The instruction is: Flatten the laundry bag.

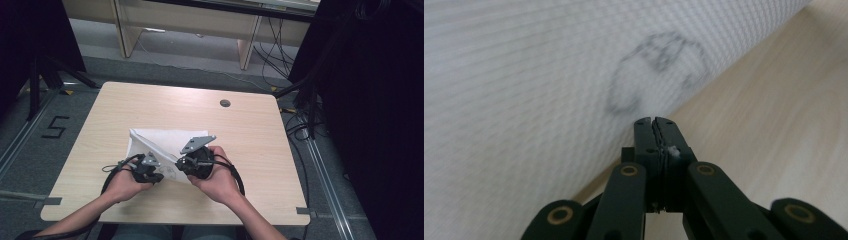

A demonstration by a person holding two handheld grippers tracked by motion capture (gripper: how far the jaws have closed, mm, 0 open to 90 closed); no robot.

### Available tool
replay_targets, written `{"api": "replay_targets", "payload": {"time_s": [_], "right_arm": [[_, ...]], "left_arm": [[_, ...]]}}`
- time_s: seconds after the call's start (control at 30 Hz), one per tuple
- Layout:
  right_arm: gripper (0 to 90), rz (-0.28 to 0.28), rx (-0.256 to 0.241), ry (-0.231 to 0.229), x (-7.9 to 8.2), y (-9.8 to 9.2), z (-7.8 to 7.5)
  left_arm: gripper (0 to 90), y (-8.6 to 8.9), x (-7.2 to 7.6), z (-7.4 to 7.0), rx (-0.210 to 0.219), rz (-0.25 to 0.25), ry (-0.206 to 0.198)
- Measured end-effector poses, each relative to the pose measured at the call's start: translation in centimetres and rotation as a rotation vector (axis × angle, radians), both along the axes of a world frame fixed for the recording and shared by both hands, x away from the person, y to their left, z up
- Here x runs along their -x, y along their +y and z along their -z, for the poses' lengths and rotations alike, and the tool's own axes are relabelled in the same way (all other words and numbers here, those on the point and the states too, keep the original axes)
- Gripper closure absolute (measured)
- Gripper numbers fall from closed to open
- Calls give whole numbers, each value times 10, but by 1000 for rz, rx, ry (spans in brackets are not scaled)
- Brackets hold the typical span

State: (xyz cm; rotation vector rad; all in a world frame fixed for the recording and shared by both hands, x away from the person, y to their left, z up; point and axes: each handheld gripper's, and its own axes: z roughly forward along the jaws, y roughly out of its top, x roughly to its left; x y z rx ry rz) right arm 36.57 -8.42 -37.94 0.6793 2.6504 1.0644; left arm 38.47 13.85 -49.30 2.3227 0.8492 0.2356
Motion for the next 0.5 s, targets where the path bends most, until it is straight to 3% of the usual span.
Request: {"api": "replay_targets", "payload": {"time_s": [0.17,0.2,0.23,0.27,0.33,0.4,0.43,0.47,0.5], "right_arm": [[892,0,-2,31,7,4,7],[892,0,-2,31,7,4,7],[892,-33,15,24,9,5,9],[892,-15,11,39,12,5,10],[892,-51,11,24,13,6,12],[891,-57,16,43,18,7,14],[891,-32,23,66,21,8,15],[891,-67,21,52,21,8,16],[891,-62,22,67,24,9,18]], "left_arm": [[882,38,7,-6,53,-87,40],[881,38,7,-6,53,-87,40],[881,53,11,-6,58,-112,46],[881,57,12,-6,59,-117,50],[881,66,14,-5,54,-132,52],[879,73,16,-6,55,-138,58],[879,76,17,-6,56,-137,61],[878,78,16,-7,67,-154,61],[877,81,15,-9,70,-154,62]]}}
